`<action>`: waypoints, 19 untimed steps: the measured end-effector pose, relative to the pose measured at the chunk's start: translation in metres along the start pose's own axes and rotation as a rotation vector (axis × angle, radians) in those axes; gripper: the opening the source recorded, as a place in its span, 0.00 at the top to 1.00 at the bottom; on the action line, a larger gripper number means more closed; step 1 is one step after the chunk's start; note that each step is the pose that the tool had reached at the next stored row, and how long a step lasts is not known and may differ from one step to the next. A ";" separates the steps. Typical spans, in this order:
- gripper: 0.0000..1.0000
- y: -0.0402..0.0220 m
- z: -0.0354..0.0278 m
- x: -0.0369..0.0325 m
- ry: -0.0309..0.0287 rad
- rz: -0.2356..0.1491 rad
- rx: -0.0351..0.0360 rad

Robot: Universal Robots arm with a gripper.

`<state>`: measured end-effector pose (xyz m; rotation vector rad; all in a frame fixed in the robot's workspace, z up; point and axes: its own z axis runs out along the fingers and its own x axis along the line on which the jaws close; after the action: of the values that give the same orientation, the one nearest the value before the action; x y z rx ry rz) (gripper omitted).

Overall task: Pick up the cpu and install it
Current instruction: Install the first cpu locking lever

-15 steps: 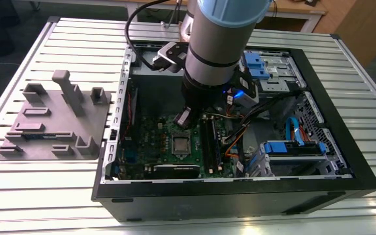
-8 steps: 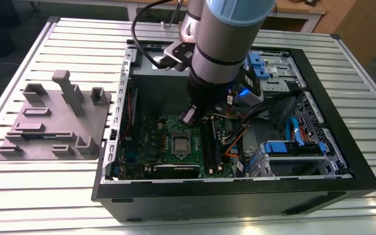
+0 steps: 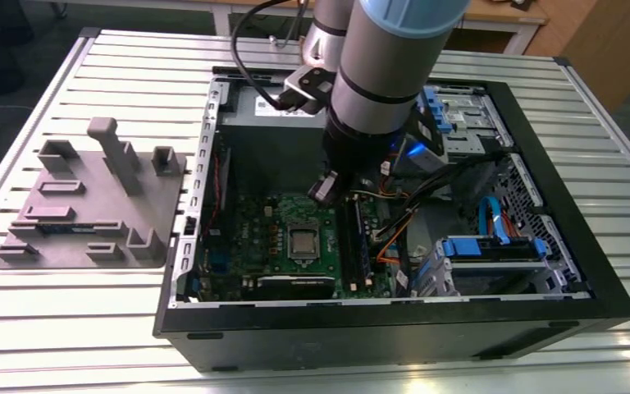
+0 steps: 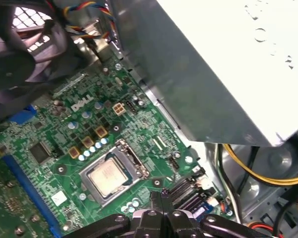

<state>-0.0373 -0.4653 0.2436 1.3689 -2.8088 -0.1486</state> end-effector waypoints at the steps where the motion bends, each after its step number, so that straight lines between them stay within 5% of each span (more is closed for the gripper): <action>1: 0.89 -0.0005 0.0000 -0.0019 0.0002 0.000 -0.0001; 19: 0.89 0.0054 0.0014 -0.0200 0.0009 0.000 -0.0012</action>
<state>-0.0292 -0.4462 0.2434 1.3683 -2.8075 -0.1496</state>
